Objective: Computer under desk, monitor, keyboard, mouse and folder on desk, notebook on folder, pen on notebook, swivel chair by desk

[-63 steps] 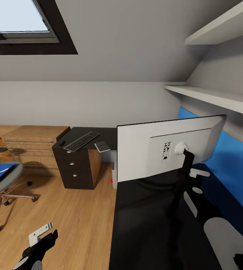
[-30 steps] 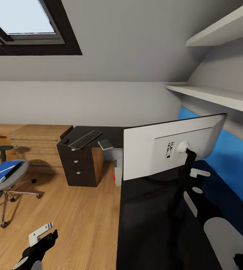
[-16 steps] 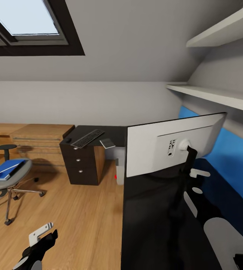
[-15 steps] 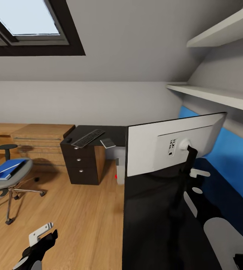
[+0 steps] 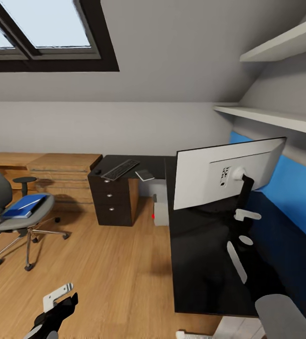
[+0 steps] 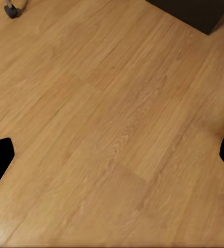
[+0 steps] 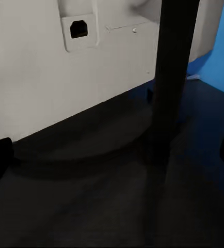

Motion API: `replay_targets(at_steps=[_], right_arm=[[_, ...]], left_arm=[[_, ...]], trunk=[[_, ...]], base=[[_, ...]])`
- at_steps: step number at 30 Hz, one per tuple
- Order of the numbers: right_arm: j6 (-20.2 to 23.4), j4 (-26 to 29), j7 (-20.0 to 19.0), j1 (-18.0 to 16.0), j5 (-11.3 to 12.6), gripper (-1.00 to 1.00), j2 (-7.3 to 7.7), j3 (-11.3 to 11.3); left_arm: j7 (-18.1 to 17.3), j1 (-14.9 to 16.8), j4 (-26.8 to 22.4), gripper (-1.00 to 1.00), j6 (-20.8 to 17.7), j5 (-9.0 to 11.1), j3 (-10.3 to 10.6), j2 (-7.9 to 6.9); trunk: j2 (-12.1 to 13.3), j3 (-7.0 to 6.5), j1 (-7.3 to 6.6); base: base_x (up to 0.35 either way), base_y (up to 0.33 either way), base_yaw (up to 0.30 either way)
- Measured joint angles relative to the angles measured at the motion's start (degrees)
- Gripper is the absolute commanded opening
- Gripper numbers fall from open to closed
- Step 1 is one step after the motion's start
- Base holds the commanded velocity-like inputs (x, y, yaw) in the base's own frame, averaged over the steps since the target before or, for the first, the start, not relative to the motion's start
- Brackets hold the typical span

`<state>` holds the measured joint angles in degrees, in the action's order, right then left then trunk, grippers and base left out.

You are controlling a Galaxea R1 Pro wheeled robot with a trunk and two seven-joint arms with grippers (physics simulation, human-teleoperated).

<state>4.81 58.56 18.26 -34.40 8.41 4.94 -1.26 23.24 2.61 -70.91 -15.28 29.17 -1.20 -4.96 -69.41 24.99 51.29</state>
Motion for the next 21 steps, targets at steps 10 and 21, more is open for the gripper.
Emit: replay_targets(at_steps=[10, 21], right_arm=[[37.91, 29.63, 0.0, 7.0, 0.5, 1.0, -4.82, 6.48], [36.88, 29.34, 0.07, 8.56, -0.01, 1.0, -7.02, 6.81]], left_arm=[[-0.15, 0.0, 0.07, 1.0, 0.23, -0.04, 5.18, 0.12], [-0.1, -0.01, 0.05, 1.0, 0.18, -0.02, 6.61, 0.21]], trunk=[[0.0, 0.0, -0.02], [0.0, -0.01, -0.02]], base=[[-0.031, 0.04, 0.0], [-0.001, 0.278, 0.0]])
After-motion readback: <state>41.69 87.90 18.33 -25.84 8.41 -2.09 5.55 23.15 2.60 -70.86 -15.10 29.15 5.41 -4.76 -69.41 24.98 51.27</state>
